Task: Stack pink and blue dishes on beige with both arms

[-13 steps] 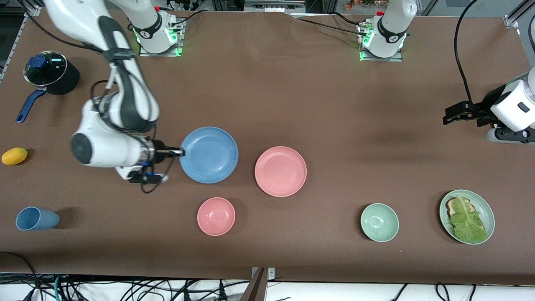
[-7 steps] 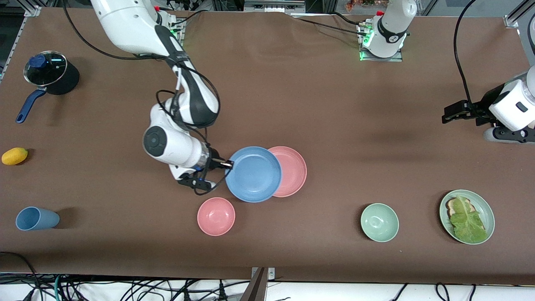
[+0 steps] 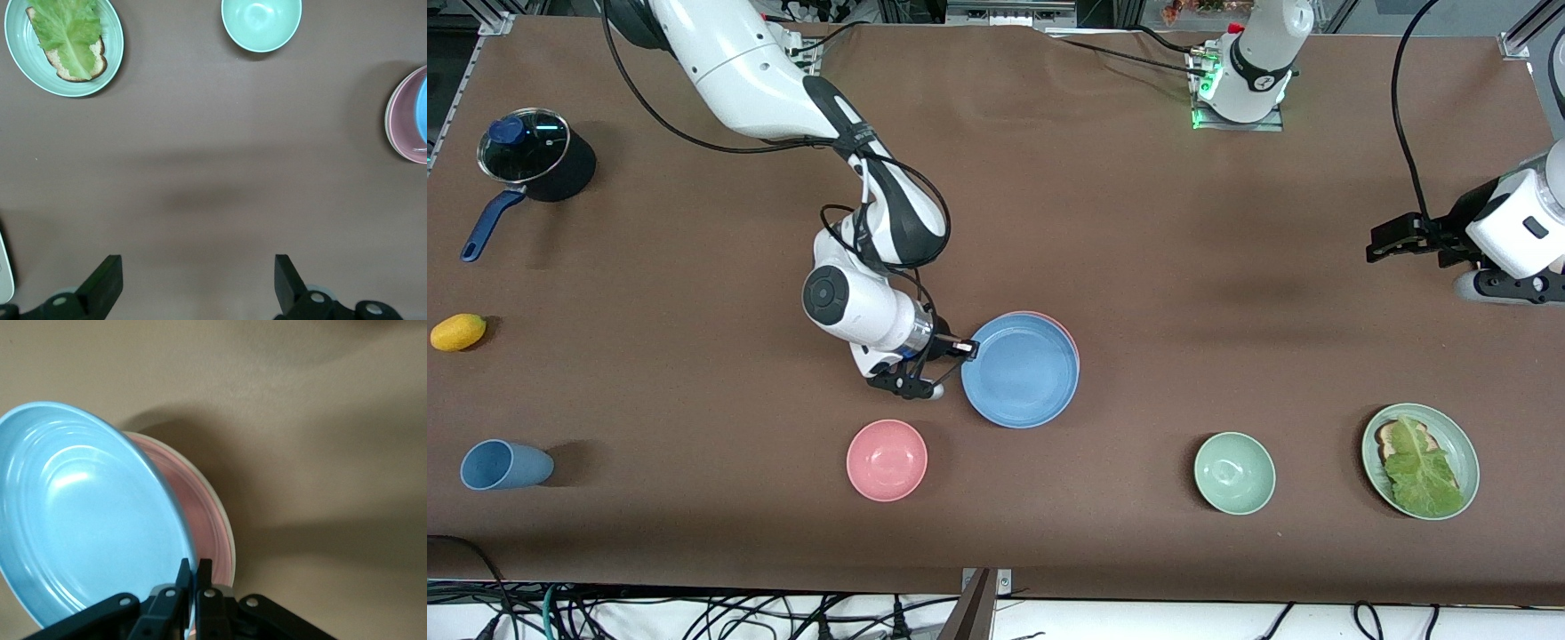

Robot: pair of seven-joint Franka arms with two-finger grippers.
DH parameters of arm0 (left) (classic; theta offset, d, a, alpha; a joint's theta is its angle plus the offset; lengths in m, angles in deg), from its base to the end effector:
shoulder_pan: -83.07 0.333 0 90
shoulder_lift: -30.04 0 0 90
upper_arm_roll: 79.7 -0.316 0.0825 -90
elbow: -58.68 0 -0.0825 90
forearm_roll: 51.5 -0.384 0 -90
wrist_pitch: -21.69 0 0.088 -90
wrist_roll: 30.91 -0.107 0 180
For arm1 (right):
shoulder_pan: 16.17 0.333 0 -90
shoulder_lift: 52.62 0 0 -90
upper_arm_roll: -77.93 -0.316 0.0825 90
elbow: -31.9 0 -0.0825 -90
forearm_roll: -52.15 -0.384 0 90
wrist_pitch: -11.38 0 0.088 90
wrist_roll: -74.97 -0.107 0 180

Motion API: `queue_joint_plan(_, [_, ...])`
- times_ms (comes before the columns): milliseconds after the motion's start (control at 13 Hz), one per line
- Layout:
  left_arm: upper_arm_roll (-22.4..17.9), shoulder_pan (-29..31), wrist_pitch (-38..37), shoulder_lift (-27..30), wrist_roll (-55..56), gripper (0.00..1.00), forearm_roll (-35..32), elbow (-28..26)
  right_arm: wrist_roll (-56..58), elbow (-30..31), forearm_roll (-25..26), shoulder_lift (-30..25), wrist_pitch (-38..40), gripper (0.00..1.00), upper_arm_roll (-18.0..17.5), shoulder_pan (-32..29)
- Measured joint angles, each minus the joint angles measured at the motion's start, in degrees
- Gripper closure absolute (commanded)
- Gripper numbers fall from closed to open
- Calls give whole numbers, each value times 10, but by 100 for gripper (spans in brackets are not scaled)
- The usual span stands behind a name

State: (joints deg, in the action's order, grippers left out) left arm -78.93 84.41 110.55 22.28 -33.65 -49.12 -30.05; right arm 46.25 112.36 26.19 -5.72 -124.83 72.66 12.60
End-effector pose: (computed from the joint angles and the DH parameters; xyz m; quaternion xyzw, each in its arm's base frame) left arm 0.5883 0.0018 0.5559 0.9974 -0.0179 -0.0659 0.0236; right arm 0.6245 0.4094 0.2320 -0.9696 0.1211 0.0404 0.2085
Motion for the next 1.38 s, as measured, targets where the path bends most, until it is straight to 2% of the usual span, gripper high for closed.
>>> queue_joint_plan(153, [0, 0, 0, 0, 0, 0, 0, 0, 0, 0, 0, 5, 0, 100, -3, 0])
queue_joint_plan(230, [0, 0, 0, 0, 0, 0, 0, 0, 0, 0, 0, 7, 0, 77, -4, 0])
queue_joint_plan(307, [0, 0, 0, 0, 0, 0, 0, 0, 0, 0, 0, 8, 0, 1, -4, 0])
queue_joint_plan(843, [0, 0, 0, 0, 0, 0, 0, 0, 0, -11, 1, 3, 22, 0, -1, 0])
queue_joint_plan(996, [1, 0, 0, 0, 0, 0, 0, 0, 1, -22, 2, -18, 95, 0, 34, -1])
queue_joint_plan(1150, [1, 0, 0, 0, 0, 0, 0, 0, 16, -28, 6, -55, 191, 0, 85, -3])
queue_joint_plan(1380, [1, -1, 0, 0, 0, 0, 0, 0, 111, -29, 50, -114, 325, 0, 167, -6])
